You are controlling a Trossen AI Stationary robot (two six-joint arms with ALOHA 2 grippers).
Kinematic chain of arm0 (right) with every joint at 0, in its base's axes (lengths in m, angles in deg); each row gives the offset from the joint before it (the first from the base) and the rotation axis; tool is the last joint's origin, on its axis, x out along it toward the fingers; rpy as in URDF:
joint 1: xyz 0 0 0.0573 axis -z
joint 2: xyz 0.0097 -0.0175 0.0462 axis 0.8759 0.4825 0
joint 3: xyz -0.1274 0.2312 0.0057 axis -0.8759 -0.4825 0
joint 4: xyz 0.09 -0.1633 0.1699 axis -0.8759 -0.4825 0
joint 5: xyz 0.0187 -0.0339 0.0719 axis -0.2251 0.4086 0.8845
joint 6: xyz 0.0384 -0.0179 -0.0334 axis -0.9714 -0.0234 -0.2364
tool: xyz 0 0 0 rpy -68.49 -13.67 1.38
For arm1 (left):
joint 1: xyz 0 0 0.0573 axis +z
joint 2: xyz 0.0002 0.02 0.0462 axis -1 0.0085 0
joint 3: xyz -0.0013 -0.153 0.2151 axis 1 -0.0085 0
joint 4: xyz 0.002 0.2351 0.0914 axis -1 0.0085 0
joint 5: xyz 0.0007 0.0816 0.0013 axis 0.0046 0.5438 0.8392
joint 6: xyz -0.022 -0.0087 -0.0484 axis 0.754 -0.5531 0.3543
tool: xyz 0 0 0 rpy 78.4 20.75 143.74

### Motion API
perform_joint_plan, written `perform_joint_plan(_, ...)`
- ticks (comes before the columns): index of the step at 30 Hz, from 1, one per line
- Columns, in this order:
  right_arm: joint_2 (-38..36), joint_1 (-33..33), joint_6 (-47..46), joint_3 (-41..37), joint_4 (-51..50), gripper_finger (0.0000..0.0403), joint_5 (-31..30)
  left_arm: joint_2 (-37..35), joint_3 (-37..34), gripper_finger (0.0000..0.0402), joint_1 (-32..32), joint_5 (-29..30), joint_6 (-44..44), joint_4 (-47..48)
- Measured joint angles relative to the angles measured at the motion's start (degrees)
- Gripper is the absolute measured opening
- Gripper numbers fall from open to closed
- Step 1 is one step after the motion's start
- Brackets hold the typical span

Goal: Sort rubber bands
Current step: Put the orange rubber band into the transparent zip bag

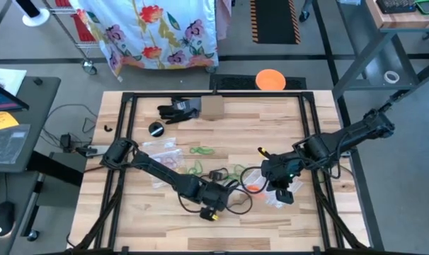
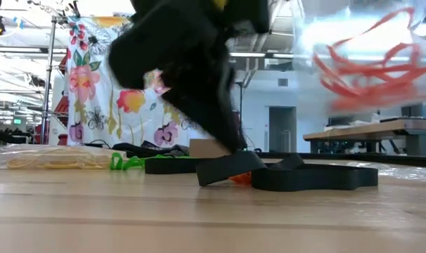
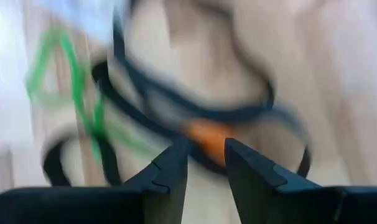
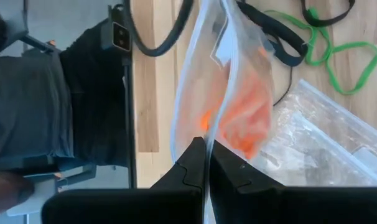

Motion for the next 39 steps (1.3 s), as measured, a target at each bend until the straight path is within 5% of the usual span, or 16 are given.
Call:
perform_joint_plan(5, 0.3, 0.0, 0.0, 0.0, 0.1, 0.0005, 0.0, 0.0, 0.1, 0.01, -0.2, 0.1, -6.2, -6.4)
perform_joint_plan(23, 0.2, 0.0, 0.0, 0.0, 0.0, 0.0005, 0.2, 2.8, 0.1, 0.01, 0.7, 0.6, -7.4, -6.6)
perform_joint_plan(39, 0.2, -0.5, 0.0, 0.0, -0.2, 0.0005, 0.1, 4.6, 0.2, 0.01, 1.1, 1.7, 2.2, -6.5)
